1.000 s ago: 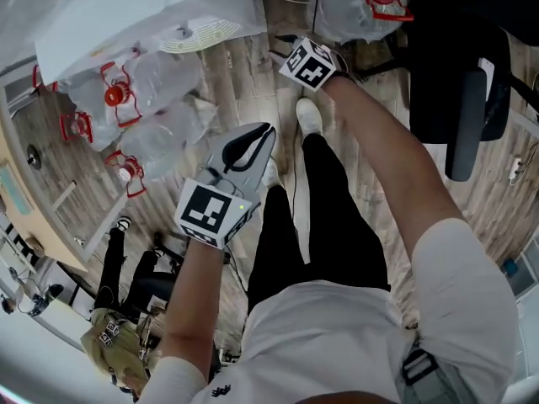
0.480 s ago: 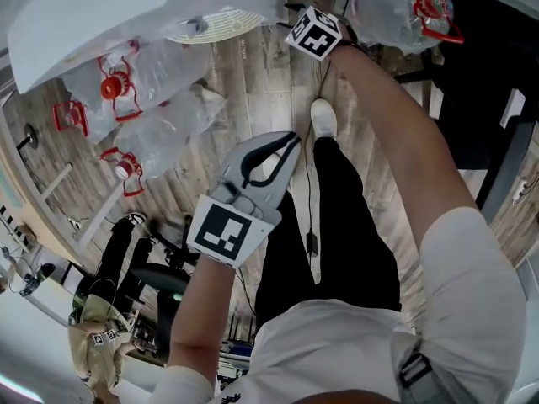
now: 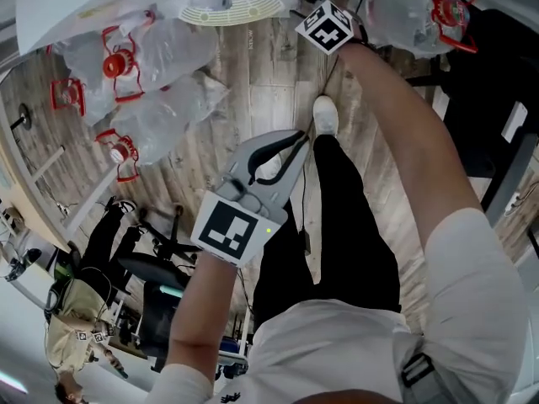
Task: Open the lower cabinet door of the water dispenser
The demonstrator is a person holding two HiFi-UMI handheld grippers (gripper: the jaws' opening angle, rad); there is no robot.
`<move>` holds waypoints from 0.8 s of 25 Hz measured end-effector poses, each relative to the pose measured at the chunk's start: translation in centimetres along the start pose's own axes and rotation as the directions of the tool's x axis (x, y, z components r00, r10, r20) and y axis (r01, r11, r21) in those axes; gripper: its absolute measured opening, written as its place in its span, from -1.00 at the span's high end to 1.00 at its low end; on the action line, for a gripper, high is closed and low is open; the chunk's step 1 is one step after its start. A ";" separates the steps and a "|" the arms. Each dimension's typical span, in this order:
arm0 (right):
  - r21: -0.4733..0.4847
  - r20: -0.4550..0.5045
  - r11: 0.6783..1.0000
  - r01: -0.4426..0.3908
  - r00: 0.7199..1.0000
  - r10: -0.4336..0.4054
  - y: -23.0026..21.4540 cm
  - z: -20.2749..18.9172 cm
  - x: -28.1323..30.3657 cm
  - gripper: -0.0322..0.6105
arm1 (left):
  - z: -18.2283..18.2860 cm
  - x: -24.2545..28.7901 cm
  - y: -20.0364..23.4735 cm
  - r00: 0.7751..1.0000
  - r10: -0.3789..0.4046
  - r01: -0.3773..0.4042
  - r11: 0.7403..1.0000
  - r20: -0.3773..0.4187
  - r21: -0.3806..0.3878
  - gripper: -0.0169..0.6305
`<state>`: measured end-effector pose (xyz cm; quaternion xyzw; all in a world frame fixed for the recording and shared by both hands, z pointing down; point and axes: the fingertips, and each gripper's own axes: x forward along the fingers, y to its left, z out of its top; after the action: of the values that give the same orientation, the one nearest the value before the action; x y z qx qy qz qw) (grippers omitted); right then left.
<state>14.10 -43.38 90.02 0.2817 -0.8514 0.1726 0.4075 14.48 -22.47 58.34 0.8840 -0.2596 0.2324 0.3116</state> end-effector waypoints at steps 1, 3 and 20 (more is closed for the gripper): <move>0.007 -0.001 1.000 0.005 1.000 -0.005 0.0 -0.1 0.0 0.37 | -0.2 -0.3 0.0 1.000 0.002 -0.002 1.000 0.004 -0.001 0.77; 0.007 -0.009 1.000 0.005 1.000 -0.005 0.4 -0.2 -0.2 0.37 | -0.6 -0.9 -0.1 1.000 0.008 -0.008 1.000 0.012 -0.008 0.77; 0.091 -0.089 0.994 0.058 0.995 -0.050 8.0 -2.3 -1.7 0.37 | -2.5 -7.6 0.7 0.989 0.087 -0.082 0.996 0.118 -0.045 0.77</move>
<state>11.33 -35.36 89.53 0.3154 -0.8160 0.2131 0.4351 7.68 -18.85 56.06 0.8781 -0.3196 0.1869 0.3031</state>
